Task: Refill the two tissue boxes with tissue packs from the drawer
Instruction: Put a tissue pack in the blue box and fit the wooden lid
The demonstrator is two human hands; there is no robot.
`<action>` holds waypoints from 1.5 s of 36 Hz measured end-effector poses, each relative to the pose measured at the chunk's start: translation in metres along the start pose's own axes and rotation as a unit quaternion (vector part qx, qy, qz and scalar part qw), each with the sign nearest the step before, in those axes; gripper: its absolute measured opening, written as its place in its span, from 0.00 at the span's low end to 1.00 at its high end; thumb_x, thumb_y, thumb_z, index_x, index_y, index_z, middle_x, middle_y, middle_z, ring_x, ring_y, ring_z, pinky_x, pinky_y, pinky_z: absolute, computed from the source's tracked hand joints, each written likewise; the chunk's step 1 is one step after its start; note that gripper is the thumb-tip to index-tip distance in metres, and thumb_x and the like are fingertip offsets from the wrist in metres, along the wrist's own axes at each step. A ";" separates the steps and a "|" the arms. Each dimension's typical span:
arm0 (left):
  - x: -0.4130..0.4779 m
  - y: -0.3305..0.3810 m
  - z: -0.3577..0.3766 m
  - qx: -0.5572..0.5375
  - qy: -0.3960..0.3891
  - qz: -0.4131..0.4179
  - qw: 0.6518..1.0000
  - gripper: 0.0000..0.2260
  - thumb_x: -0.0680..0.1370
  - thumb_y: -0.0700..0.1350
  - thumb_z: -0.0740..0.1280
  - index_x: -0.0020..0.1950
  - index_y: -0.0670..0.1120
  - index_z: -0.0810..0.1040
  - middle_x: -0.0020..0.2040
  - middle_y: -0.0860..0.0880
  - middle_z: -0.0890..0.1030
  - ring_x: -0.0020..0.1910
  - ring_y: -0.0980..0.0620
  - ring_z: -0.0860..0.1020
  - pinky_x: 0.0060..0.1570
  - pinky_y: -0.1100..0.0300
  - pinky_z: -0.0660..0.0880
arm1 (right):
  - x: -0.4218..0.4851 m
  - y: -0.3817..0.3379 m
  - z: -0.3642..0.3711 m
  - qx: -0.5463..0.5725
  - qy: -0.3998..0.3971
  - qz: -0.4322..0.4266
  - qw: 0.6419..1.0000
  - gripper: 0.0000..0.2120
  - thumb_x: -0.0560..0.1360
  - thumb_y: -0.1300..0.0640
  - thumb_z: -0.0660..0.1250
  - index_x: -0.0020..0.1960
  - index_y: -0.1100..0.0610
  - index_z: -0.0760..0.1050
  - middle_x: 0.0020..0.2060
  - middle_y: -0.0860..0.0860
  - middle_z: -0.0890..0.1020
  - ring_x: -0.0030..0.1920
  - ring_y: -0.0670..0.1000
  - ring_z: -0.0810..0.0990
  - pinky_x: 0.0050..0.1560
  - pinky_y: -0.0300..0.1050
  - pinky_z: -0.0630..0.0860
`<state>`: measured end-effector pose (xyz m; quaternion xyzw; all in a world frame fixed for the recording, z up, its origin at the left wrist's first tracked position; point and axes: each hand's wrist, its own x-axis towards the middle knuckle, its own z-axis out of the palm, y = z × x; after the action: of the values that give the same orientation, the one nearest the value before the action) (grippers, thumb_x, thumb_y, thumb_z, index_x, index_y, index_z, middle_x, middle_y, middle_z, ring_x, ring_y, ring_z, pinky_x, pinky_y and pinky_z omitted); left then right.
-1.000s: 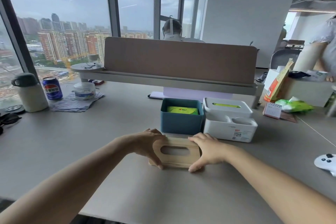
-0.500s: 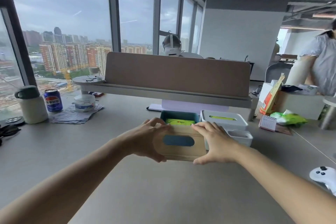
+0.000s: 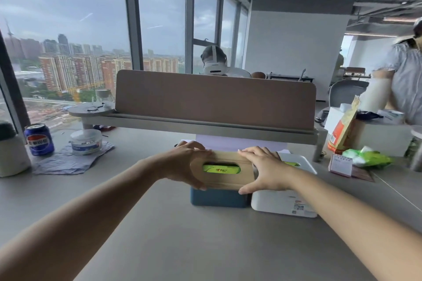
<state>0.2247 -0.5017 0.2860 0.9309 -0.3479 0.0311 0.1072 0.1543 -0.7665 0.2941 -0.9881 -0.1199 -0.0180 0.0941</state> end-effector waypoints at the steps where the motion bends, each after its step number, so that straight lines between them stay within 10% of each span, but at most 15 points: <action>1: 0.005 -0.003 0.001 -0.001 -0.004 -0.003 1.000 0.44 0.57 0.71 0.70 0.72 0.63 0.64 0.70 0.58 0.65 0.69 0.52 0.59 0.67 0.51 0.67 | 0.005 0.002 0.000 0.000 -0.002 0.002 1.000 0.52 0.62 0.33 0.73 0.78 0.46 0.51 0.74 0.42 0.58 0.72 0.47 0.53 0.71 0.45 0.51; 54: 0.044 -0.025 0.000 -0.022 -0.139 -0.077 0.987 0.49 0.54 0.73 0.71 0.74 0.67 0.59 0.73 0.61 0.64 0.71 0.55 0.63 0.69 0.51 0.66 | 0.047 0.032 0.007 0.051 -0.081 0.014 0.995 0.51 0.59 0.29 0.73 0.76 0.39 0.54 0.72 0.38 0.61 0.73 0.45 0.53 0.68 0.44 0.50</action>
<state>0.2741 -0.5115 0.2878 0.9476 -0.2874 -0.1141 0.0802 0.2080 -0.7846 0.2838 -0.9819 -0.1144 0.0691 0.1343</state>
